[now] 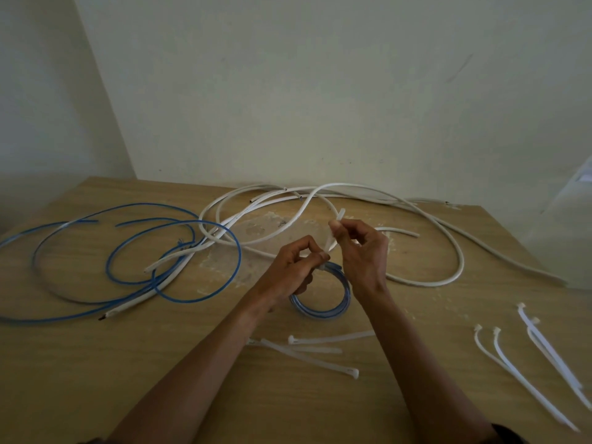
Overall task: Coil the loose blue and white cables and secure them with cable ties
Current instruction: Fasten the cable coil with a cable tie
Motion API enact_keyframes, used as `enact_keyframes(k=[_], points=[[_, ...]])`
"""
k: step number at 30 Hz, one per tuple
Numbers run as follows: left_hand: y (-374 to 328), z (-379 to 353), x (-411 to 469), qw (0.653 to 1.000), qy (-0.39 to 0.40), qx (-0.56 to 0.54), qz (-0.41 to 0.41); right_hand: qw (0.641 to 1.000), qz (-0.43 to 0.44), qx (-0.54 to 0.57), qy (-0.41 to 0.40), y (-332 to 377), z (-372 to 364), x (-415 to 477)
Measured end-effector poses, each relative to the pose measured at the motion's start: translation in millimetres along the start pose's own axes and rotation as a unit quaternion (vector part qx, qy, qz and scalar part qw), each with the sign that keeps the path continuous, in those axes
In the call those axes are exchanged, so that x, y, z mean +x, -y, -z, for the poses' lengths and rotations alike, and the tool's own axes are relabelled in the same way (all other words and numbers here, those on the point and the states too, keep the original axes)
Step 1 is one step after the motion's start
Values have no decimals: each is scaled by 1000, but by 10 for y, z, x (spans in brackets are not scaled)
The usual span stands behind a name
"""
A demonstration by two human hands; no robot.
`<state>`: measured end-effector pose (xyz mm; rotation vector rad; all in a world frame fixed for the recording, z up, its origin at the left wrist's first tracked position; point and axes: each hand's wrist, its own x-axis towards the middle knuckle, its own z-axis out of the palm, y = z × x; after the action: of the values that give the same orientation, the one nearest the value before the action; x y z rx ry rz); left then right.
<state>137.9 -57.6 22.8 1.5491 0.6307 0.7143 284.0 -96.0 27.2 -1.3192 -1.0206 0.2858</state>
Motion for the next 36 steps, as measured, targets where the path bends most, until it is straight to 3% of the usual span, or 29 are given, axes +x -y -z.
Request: enact_keyframes(k=[4,9,21,27,32,36], points=[[-14,7,5,1000,8,-8,11,1000,-15,-4,-18,-1,-22,4],[-7,29,-17,999,11,-32,37,999,-49,9,20,4,-19,-3],[-72,-121,2,999,21,-20,42,1000,-1,-19,8,21,86,42],[-27,-56,-21,999,5,-9,49,998,-63,14,19,-10,35,23],[-54,-45,-24,999,18,-19,43,1000,3,10,-8,51,19,-16],[-53,-94,-3,999,23,-8,21,999,-14,29,-37,46,9,-18]])
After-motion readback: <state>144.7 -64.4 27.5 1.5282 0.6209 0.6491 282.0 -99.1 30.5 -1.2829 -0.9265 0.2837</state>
